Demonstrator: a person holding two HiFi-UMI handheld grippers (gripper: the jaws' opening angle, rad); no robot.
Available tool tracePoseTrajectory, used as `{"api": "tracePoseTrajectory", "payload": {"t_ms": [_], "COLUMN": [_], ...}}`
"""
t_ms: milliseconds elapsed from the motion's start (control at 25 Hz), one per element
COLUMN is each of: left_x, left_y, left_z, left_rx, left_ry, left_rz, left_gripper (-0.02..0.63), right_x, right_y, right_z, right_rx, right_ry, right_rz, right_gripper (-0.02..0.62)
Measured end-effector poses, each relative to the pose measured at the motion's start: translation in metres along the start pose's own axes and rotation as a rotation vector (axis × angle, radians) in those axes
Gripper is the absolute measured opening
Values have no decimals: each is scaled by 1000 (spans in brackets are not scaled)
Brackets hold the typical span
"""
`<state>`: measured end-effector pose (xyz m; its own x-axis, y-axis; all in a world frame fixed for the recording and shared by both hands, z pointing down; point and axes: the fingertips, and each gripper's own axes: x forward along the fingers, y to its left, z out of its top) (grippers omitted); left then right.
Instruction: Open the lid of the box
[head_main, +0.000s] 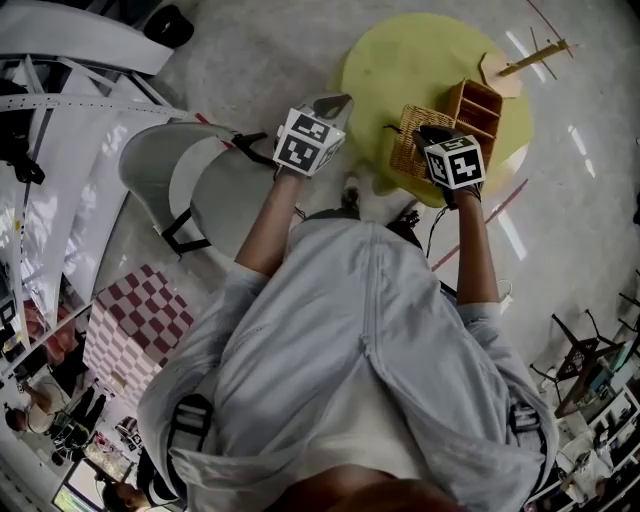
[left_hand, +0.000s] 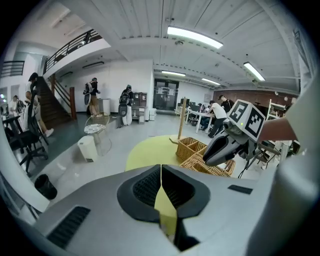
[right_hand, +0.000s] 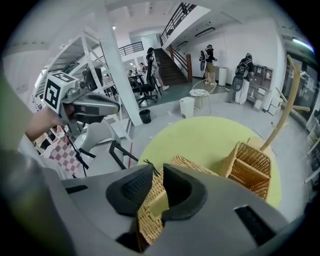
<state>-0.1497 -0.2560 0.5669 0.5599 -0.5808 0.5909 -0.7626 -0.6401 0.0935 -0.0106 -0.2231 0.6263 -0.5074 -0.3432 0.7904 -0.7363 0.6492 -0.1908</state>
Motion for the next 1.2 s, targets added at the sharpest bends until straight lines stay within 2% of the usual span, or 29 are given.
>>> {"api": "tracePoseTrajectory", "payload": {"t_ms": [240, 520, 800, 1200], "left_x": [0, 8, 16, 13], "left_y": [-5, -22, -49, -91], "left_z": [-2, 22, 77, 167], "left_rx": [1, 33, 78, 214], "left_ry": [7, -27, -107, -238], "left_rz": [-6, -20, -38, -32], "left_gripper": [32, 32, 32, 32], "right_x": [-4, -45, -116, -225], "right_y": [1, -27, -57, -98], "right_z": [-2, 13, 39, 68], "right_rx": [-15, -10, -39, -91], "right_ry": [-19, -131, -264, -424], "right_rz": [-13, -138, -220, -375], "right_gripper": [86, 75, 51, 25]}}
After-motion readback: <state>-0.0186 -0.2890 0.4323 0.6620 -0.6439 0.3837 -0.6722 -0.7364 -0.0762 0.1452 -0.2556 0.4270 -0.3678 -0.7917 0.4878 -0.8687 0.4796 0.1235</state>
